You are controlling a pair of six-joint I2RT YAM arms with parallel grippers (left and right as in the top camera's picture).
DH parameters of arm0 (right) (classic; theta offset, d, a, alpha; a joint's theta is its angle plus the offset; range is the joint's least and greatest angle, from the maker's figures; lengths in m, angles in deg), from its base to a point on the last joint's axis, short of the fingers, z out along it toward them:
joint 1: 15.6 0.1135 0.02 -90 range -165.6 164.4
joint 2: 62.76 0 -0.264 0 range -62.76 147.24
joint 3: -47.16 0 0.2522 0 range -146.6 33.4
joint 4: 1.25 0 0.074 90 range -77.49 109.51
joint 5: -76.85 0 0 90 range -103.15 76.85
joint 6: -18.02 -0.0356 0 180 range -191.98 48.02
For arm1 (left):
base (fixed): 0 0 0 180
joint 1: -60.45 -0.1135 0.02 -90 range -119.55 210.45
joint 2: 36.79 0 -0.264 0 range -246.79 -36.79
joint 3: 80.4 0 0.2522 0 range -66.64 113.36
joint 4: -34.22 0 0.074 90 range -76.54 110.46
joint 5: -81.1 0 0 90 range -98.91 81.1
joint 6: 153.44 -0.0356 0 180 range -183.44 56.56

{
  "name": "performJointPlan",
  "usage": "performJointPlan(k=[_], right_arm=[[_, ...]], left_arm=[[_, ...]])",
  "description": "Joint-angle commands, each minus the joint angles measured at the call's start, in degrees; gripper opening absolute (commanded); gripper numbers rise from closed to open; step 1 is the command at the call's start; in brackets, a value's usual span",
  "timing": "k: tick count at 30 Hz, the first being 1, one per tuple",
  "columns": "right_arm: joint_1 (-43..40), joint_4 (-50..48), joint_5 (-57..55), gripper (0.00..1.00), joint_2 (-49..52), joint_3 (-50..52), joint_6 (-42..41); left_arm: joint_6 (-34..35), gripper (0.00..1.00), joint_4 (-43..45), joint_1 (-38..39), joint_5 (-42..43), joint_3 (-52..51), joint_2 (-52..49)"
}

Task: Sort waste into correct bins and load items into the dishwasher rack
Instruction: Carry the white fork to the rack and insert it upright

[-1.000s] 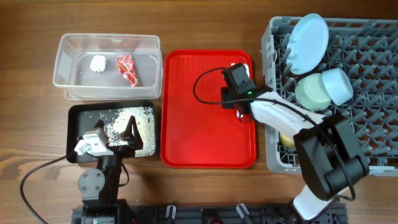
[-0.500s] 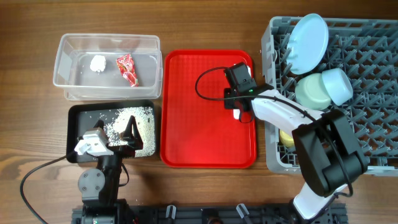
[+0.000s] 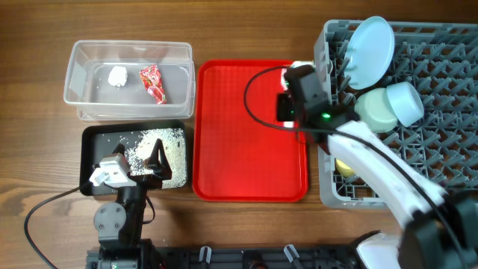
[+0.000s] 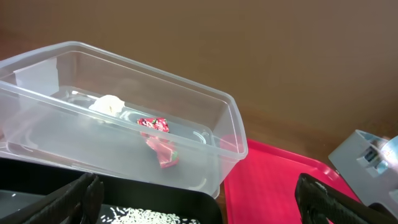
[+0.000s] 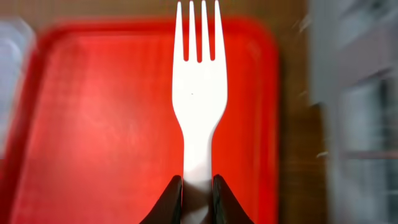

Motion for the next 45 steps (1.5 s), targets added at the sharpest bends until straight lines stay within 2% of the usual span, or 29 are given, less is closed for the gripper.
performJointPlan(k=[1, 8, 11, 15, 16, 17, 18, 19, 20, 22, 32, 33, 34, 36, 41, 43, 45], right_arm=[[-3.23, 0.44, -7.85, 0.09, -7.52, 0.20, 5.31], [-13.94, 1.53, -8.52, 0.11, -10.19, 0.22, 11.02], [-17.62, 1.29, -5.03, 0.10, -6.78, 0.22, 13.88], [-17.75, 0.70, -4.50, 0.10, -0.96, 0.22, 15.32], [-17.75, 0.59, -4.55, 0.15, 0.57, 0.22, 15.89], [-17.75, 0.44, -4.46, 0.27, 1.81, 0.22, 15.78], [-17.73, 0.44, -3.98, 0.48, 2.49, 0.20, 15.63], [-17.70, 0.44, -3.98, 0.64, 2.67, 0.20, 15.63], [-17.70, 0.55, -3.85, 0.73, 2.36, 0.07, 15.56], [-17.18, 1.25, -1.18, 0.82, -0.66, -0.83, 15.63], [-8.81, 2.95, 9.51, 0.88, -23.56, -2.99, 15.78], [-7.10, 3.48, 10.93, 0.91, -26.18, -2.99, 15.56], [-5.99, 3.80, 11.91, 1.00, -27.67, -2.99, 15.54], [-2.82, 5.07, 14.32, 1.00, -31.56, -2.99, 14.99], [0.04, 8.72, 15.26, 1.00, -35.82, -2.99, 3.02], [0.04, 9.40, 17.25, 1.00, -36.48, -2.99, -8.96], [0.02, 11.87, 16.57, 1.00, -36.44, -2.99, -11.23]], left_arm=[[-0.74, 1.00, 0.13, -0.42, 0.85, -0.50, 0.57], [-0.74, 1.00, 0.13, -0.42, 0.87, -0.50, 0.57], [-0.74, 1.00, 0.13, -0.42, 0.87, -0.50, 0.57], [-0.74, 1.00, 0.13, -0.42, 0.87, -0.50, 0.57], [-0.74, 1.00, 0.13, -0.42, 0.87, -0.50, 0.57], [-0.74, 1.00, 0.13, -0.42, 0.85, -0.50, 0.57], [-0.74, 1.00, 0.13, -0.42, 0.87, -0.50, 0.57], [-0.74, 1.00, 0.13, -0.42, 0.87, -0.50, 0.57], [-0.74, 1.00, 0.13, -0.42, 0.87, -0.50, 0.57], [-0.74, 1.00, 0.13, -0.42, 0.87, -0.50, 0.57], [-0.74, 1.00, 0.13, -0.42, 0.87, -0.50, 0.57], [-0.74, 1.00, 0.13, -0.42, 0.85, -0.50, 0.57], [-0.74, 1.00, 0.13, -0.42, 0.87, -0.50, 0.57], [-0.74, 1.00, 0.13, -0.42, 0.85, -0.50, 0.57], [-0.74, 1.00, 0.13, -0.42, 0.85, -0.50, 0.57], [-0.74, 1.00, 0.13, -0.42, 0.87, -0.50, 0.57], [-0.74, 1.00, 0.13, -0.42, 0.87, -0.50, 0.57]])
